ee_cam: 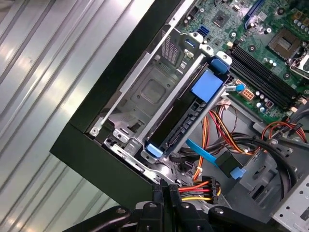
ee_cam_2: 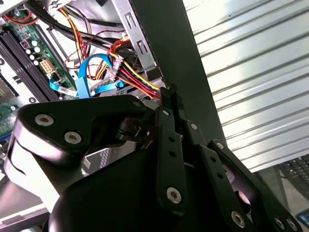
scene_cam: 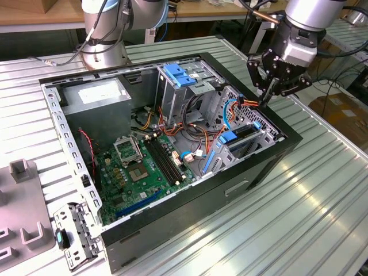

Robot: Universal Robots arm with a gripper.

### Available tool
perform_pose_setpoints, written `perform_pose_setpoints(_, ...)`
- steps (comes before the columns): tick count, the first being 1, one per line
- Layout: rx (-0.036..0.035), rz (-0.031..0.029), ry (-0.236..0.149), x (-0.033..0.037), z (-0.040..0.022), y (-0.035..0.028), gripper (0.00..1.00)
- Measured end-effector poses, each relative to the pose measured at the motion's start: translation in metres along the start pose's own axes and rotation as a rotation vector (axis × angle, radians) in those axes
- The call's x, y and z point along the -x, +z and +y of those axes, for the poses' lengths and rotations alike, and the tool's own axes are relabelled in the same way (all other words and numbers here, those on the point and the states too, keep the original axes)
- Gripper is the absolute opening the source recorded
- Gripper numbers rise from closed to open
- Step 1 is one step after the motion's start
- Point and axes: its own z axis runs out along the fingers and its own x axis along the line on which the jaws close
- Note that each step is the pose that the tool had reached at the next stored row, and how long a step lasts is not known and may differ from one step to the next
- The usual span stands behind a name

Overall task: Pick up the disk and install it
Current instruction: 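Insert the first disk wire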

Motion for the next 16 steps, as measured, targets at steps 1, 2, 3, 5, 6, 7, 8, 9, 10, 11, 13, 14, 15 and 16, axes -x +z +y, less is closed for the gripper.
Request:
perform_pose_setpoints(1, 0.0007, 0.0006, 0.012, 0.0, 0.0, 0.0001, 0.16)
perform_pose_setpoints(2, 0.0013, 0.0011, 0.023, 0.0, 0.0, 0.0002, 0.16)
perform_pose_setpoints(3, 0.002, 0.0016, 0.036, 0.0, 0.0, 0.0003, 0.16)
perform_pose_setpoints(5, 0.0038, 0.0032, 0.069, 0.0, 0.0, 0.0005, 0.16)
perform_pose_setpoints(6, 0.0046, 0.0038, 0.084, 0.0, 0.0, 0.0005, 0.16)
perform_pose_setpoints(7, 0.0047, 0.0039, 0.084, 0.0, 0.0, 0.0005, 0.16)
perform_pose_setpoints(8, 0.0046, 0.0038, 0.084, 0.0, 0.0, 0.0006, 0.16)
perform_pose_setpoints(9, 0.0046, 0.0038, 0.084, 0.0, 0.0, 0.0006, 0.16)
perform_pose_setpoints(10, 0.0047, 0.0039, 0.085, 0.0, 0.0, 0.0005, 0.16)
perform_pose_setpoints(11, 0.0046, 0.0038, 0.085, 0.0, 0.0, 0.0006, 0.16)
perform_pose_setpoints(13, 0.0047, 0.0038, 0.085, 0.0, 0.0, 0.0006, 0.16)
perform_pose_setpoints(14, 0.0048, 0.004, 0.088, 0.0, 0.0, 0.0006, 0.16)
perform_pose_setpoints(15, 0.0052, 0.0042, 0.095, 0.0001, 0.0, 0.0006, 0.16)
perform_pose_setpoints(16, 0.0058, 0.0048, 0.107, 0.0001, 0.0001, 0.0006, 0.16)
